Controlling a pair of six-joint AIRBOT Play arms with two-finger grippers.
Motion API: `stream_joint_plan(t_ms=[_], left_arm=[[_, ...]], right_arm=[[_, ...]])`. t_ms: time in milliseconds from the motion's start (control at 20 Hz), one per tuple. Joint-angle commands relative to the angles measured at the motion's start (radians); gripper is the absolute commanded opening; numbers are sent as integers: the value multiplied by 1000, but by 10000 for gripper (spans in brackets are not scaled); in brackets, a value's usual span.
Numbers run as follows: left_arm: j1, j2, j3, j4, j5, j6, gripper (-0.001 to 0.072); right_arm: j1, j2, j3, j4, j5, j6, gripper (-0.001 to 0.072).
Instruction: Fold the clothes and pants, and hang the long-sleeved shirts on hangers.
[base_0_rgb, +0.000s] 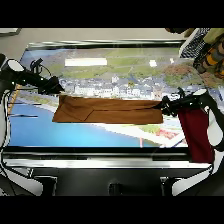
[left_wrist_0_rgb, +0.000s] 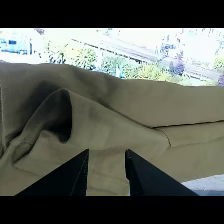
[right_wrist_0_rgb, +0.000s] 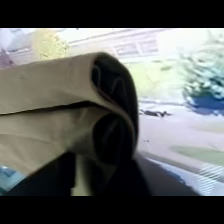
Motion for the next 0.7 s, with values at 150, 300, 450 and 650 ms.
stream_joint_plan(t_ms=[150,300,450,650], left_arm=[[-2,0,1,-7,-31,0,246],[-51,-9,0,-74,-12,-8,16],[-163,-38,0,-157,77,-58,16],[-383,-107,0,-265,278,-135,15]], right_arm=[[31,37,23,-20,-17,29,34],[31,111,85,-84,63,92,34],[31,192,154,-134,118,135,34],[31,287,243,-182,206,195,34]])
